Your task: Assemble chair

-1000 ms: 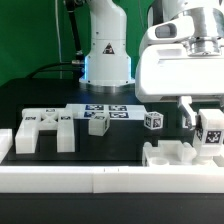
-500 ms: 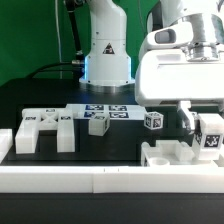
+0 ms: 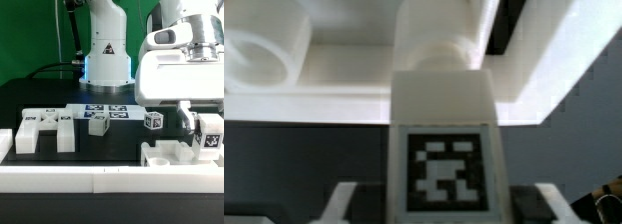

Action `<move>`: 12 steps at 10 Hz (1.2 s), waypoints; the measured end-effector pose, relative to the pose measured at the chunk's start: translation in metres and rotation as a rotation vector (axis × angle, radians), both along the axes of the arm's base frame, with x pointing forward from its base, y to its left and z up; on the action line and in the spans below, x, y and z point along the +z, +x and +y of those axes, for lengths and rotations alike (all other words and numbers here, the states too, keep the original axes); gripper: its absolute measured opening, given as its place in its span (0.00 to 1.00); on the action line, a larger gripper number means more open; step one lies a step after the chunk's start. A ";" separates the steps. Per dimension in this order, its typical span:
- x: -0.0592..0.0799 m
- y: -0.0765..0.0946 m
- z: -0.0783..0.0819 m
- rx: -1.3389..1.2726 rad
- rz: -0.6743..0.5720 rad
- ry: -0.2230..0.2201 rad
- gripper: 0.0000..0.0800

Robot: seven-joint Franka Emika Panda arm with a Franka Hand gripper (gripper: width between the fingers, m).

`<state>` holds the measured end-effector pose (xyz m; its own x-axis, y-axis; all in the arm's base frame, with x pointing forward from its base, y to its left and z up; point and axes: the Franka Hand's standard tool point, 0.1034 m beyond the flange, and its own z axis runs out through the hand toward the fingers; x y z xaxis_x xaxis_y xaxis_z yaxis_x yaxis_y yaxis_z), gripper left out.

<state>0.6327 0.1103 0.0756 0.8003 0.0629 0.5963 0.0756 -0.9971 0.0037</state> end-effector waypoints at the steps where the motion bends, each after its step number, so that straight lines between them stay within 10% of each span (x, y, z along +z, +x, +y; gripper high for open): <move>1: -0.002 -0.001 0.000 0.000 0.017 0.000 0.36; 3: -0.003 -0.001 0.000 0.001 0.021 0.000 0.73; 12: 0.022 0.006 -0.012 -0.009 0.075 0.006 0.81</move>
Offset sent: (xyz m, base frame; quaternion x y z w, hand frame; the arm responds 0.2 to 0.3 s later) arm 0.0000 0.0000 0.0000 0.0000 0.0000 0.0000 1.0000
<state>0.6384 0.0987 0.0977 0.8430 0.0522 0.5353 0.0663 -0.9978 -0.0072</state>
